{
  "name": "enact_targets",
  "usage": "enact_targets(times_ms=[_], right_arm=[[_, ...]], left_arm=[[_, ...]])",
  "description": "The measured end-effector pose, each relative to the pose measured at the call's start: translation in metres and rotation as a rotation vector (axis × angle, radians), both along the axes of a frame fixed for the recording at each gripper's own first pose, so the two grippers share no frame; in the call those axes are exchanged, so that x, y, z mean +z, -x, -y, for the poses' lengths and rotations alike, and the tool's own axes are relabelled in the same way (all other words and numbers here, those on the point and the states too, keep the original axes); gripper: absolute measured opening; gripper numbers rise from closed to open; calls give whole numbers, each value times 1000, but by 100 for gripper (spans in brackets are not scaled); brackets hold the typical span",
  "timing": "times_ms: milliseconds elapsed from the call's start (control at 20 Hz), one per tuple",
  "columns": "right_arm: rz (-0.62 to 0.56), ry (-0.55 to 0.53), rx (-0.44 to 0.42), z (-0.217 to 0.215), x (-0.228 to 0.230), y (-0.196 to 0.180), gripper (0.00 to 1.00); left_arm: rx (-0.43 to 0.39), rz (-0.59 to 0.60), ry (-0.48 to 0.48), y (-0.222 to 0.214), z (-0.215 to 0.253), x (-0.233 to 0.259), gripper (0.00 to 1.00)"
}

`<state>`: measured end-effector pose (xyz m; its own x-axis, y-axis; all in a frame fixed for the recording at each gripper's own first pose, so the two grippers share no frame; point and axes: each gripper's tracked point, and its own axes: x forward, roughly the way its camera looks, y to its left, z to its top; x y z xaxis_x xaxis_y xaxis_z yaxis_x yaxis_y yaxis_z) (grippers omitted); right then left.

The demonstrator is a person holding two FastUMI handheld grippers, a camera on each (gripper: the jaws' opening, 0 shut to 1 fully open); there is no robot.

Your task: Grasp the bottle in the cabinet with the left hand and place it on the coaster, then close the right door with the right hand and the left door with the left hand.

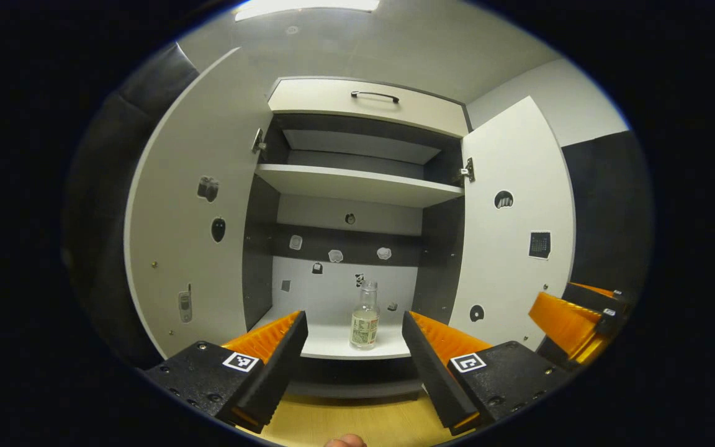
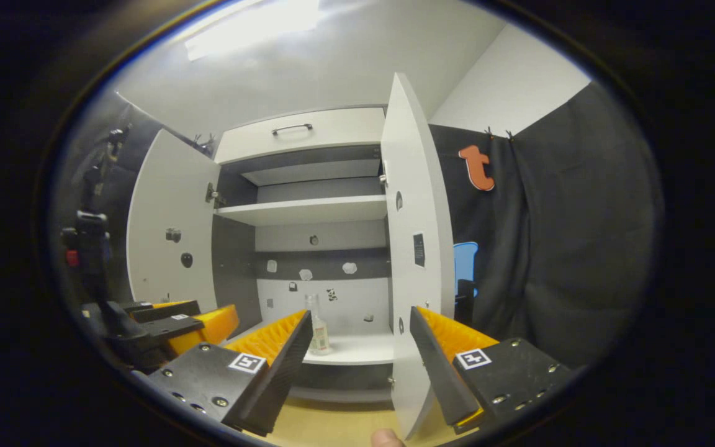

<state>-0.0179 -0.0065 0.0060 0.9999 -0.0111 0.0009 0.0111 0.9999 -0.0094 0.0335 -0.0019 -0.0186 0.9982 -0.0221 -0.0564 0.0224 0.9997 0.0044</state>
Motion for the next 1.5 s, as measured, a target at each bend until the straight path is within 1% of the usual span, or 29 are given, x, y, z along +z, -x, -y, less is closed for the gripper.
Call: enact_targets(times_ms=[100, 150, 300, 350, 400, 450, 550, 600, 650, 850, 900, 950, 1000, 1100, 1150, 1200, 1250, 1300, 1450, 1500], right_arm=[[6, 4, -21, 9, 2, 8, 95], [8, 8, -36, 15, 4, 12, 92], [15, 29, -91, 36, 6, 26, 92], [19, 37, -114, 44, 9, 30, 92], [23, 42, -140, 53, 10, 34, 95], [26, 45, -168, 62, 12, 38, 92], [40, 51, -226, 78, 16, 46, 92], [47, 54, -258, 88, 18, 51, 99], [52, 59, -287, 97, 21, 55, 92], [59, 78, -388, 127, 24, 70, 92], [58, 81, -407, 133, 23, 73, 95], [52, 84, -425, 137, 22, 75, 95], [44, 85, -438, 140, 19, 78, 92], [29, 87, -451, 143, 14, 78, 92], [24, 88, -453, 144, 12, 77, 95], [22, 90, -450, 143, 11, 76, 96], [21, 91, -445, 142, 11, 76, 96], [21, 90, -438, 142, 10, 75, 93], [17, 82, -397, 137, 8, 67, 93], [18, 81, -382, 136, 9, 65, 96]], left_arm=[[-11, -3, -4, -26, 2, -7, 96], [-14, -8, -8, -41, 2, -12, 96], [-19, -26, -20, -90, 5, -29, 96], [-28, -29, -15, -106, 8, -35, 96], [-30, -28, -9, -124, 11, -40, 96], [-26, -32, -8, -140, 11, -45, 96], [-30, -52, -8, -170, 16, -56, 96], [-33, -66, -9, -183, 19, -63, 96], [-33, -78, -10, -197, 22, -69, 96], [-15, -111, -12, -238, 25, -87, 96], [-7, -114, -13, -247, 25, -89, 96], [2, -119, -11, -254, 25, -93, 96], [6, -125, -13, -258, 26, -95, 95], [34, -132, -33, -265, 20, -98, 78], [38, -133, -42, -263, 18, -98, 65], [28, -134, -45, -266, 20, -98, 53], [27, -136, -47, -266, 19, -97, 51], [23, -143, -47, -263, 17, -98, 51], [-13, -150, -24, -244, 19, -90, 51], [-18, -141, -21, -238, 17, -84, 53]])
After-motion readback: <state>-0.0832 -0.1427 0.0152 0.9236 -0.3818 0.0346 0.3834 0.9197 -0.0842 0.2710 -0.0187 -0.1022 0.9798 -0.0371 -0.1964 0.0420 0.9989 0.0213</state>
